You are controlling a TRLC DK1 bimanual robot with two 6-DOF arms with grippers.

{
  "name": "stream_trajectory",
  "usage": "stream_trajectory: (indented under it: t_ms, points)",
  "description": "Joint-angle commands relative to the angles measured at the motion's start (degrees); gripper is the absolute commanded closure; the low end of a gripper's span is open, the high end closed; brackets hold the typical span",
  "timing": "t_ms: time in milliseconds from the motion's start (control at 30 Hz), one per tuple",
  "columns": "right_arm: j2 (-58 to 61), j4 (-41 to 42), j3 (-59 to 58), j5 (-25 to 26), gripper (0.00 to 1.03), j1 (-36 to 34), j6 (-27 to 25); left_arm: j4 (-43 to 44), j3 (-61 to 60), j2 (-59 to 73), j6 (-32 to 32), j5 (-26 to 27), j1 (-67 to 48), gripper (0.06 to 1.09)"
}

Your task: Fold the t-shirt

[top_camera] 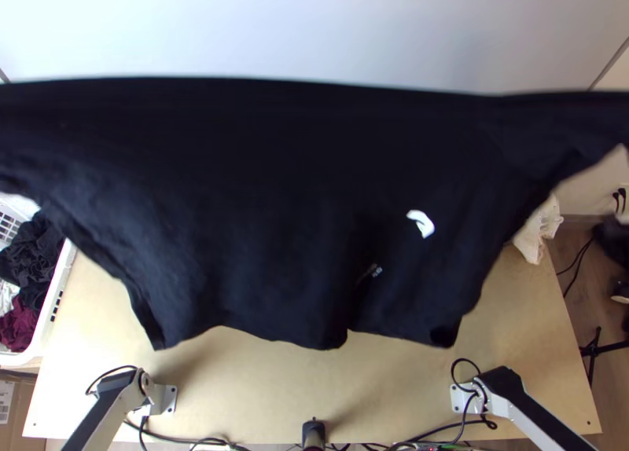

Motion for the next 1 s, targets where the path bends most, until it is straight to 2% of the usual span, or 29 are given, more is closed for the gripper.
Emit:
stream_trajectory:
  t_ms: [0,100,500,667,767,967]
  points:
    - [6.78,9.5,-4.08,0.01,1.0,0.22,0.62,5.15,-1.25,9.02,-2.28,-0.39,-0.07,1.05]
    - [9.77,12.4,-3.82,0.1,1.0,-0.48,1.41,6.55,0.95,13.77,-2.72,-1.36,-1.13,1.05]
    - [18.38,23.39,2.16,1.5,1.0,-4.09,0.97,16.05,11.5,25.28,-0.26,-11.2,-8.95,1.05]
    - [21.54,26.29,4.88,4.76,1.0,-5.14,-0.43,17.1,13.08,26.69,-0.52,-13.05,-9.04,1.05]
    - [22.86,27.78,4.53,5.2,1.0,-7.25,-0.08,17.01,11.94,26.77,-0.61,-13.75,-9.04,1.05]
    - [24.97,28.22,3.21,5.37,1.0,-6.81,0.45,17.19,8.51,26.77,-0.26,-13.75,-8.16,1.05]
